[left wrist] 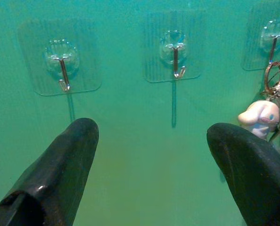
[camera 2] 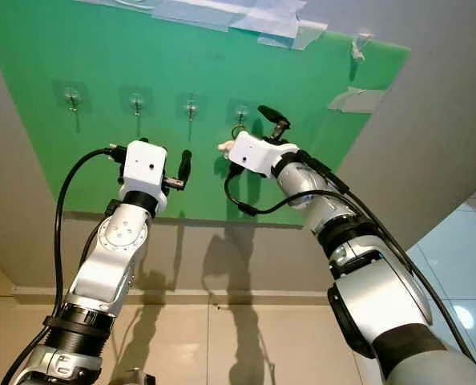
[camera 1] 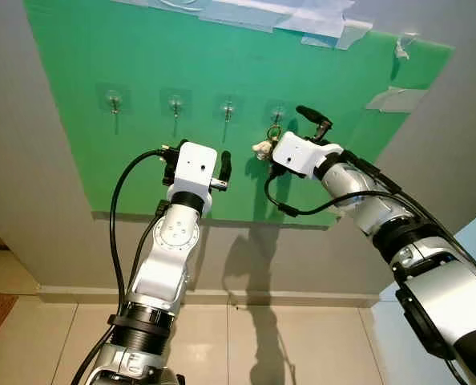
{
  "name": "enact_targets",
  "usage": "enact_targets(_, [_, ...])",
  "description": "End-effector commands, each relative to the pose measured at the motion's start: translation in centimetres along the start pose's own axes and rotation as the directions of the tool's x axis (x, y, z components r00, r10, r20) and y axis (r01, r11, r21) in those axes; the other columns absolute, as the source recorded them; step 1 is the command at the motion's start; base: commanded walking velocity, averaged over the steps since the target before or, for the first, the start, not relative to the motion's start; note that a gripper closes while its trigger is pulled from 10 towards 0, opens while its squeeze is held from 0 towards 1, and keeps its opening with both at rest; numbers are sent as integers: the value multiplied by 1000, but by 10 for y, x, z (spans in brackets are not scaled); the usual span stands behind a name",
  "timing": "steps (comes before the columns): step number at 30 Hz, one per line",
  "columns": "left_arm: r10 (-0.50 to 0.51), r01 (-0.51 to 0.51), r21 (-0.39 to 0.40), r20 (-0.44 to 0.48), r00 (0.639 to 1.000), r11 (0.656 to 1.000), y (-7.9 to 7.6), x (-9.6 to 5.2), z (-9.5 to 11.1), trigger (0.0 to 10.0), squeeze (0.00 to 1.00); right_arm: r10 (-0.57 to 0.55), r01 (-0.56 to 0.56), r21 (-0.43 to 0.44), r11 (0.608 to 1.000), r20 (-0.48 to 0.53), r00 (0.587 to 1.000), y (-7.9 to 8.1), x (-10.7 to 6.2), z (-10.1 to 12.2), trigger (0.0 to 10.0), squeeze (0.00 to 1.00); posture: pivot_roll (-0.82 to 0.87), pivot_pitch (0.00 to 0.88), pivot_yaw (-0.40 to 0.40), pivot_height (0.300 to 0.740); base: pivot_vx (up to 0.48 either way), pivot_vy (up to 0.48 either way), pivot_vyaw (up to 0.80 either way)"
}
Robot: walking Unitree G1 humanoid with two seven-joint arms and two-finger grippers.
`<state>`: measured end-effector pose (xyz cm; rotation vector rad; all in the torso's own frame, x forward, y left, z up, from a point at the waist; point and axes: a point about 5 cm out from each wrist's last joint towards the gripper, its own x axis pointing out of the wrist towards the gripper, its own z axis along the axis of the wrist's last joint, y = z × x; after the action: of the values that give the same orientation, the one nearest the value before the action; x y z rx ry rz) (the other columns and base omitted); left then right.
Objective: Hang keys on a hook
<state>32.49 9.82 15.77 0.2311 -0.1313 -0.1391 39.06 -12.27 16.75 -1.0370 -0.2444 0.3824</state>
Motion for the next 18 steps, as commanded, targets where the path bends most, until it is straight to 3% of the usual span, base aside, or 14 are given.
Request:
enact_targets(1, [-5, 5, 1, 20, 1000, 1000, -3, 2, 6, 10000, 0, -15, 15, 8, 1000, -25, 1000, -4, -5, -9, 10000, 1000, 27, 0, -120, 740, 0, 0, 0])
enact_targets(6, [-10, 10, 3, 22, 1000, 1000, -3, 3, 7, 10000, 0, -10, 11, 19, 1000, -20, 1000, -1, -7, -10, 10000, 1000, 25, 0, -117, 740, 0, 0, 0])
enact_targets(9, [-11, 11, 4, 20, 1000, 1000, -3, 3, 6, 10000, 0, -21, 23, 77, 997, -23, 1000, -1, -9, -12, 10000, 1000, 25, 0, -117, 740, 0, 0, 0])
enact_targets(10, [-9, 9, 6, 17, 1000, 1000, -2, 3, 5, 10000, 0, -43, 61, 292, 955, -67, 997, -2, -10, -16, 10000, 0, 27, 0, -116, 740, 0, 0, 0])
enact_targets(11, [-8, 8, 6, 16, 1000, 1000, -2, 3, 4, 10000, 0, -48, 74, 362, 929, -80, 996, -3, -10, -17, 10000, 0, 27, 0, -116, 740, 0, 0, 0])
enact_targets(12, [3, -3, 4, 7, 1000, 1000, 0, 2, 3, 10000, 0, -57, 104, 469, 877, -114, 992, -3, -12, -22, 10000, 0, 26, 0, -113, 740, 0, 0, 0])
enact_targets(14, [16, -16, 1, -3, 1000, 1000, 2, 2, 0, 10000, 0, -60, 133, 558, 819, -147, 987, -2, -13, -26, 10000, 0, 25, 0, -111, 740, 0, 0, 0])
enact_targets(15, [18, -18, 0, -8, 1000, 1000, 4, 1, -1, 10000, 0, -66, 162, 619, 769, -175, 982, -1, -15, -30, 10000, 0, 25, 0, -107, 740, 0, 0, 0])
enact_targets(16, [18, -18, 0, -15, 1000, 1000, 5, 0, -4, 10000, 0, -76, 206, 693, 691, -214, 974, 2, -19, -35, 10000, 0, 24, 0, -103, 740, 0, 0, 0])
enact_targets(17, [8, -8, 3, -19, 1000, 1000, 4, -1, -6, 10000, 0, -80, 239, 725, 646, -247, 966, 6, -23, -40, 10000, 0, 22, 0, -95, 740, 0, 0, 0])
enact_targets(18, [8, -8, 3, -19, 1000, 1000, 4, -1, -6, 10000, 0, -80, 239, 725, 646, -247, 966, 6, -23, -40, 10000, 0, 22, 0, -95, 740, 0, 0, 0])
